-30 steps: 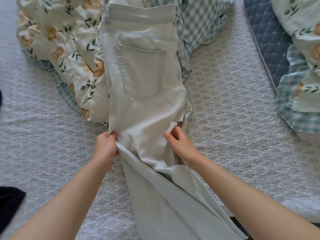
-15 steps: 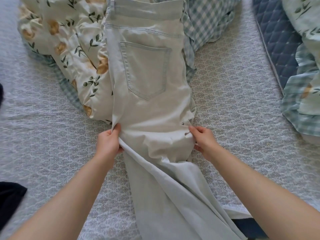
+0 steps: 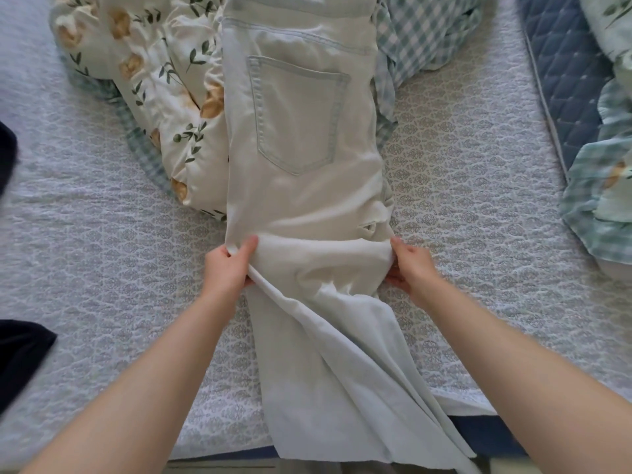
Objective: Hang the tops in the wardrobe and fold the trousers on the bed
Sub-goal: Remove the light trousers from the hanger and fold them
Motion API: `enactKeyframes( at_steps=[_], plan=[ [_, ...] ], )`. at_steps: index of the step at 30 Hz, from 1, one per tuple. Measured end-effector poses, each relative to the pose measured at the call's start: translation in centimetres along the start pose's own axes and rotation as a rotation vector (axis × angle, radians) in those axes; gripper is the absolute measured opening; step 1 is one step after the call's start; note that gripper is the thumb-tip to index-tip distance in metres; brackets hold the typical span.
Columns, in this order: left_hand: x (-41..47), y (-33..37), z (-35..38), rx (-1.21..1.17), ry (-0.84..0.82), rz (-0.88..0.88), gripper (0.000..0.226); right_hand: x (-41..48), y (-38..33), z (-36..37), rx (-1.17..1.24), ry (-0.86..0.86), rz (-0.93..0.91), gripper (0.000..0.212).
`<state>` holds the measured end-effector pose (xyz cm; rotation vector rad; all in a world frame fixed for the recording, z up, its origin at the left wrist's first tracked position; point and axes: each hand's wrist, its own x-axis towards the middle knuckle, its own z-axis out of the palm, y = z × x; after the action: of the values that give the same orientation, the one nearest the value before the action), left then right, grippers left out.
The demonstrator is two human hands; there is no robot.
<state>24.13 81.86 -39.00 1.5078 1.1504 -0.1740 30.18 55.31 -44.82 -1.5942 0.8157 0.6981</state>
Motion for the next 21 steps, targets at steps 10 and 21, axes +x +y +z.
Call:
enactKeyframes(
  at_steps=[10,21],
  plan=[
    [-5.9,-7.2,1.3,0.171,-0.124,-0.173,0.008,-6.1,3.5,-2.9,-0.524,-0.433,-0.023,0.045],
    [-8.9,-9.3,-0.8,-0.051,-0.471,-0.372,0.032,-11.3,6.8,-6.9,-0.589,-0.588,0.092,0.031]
  ],
)
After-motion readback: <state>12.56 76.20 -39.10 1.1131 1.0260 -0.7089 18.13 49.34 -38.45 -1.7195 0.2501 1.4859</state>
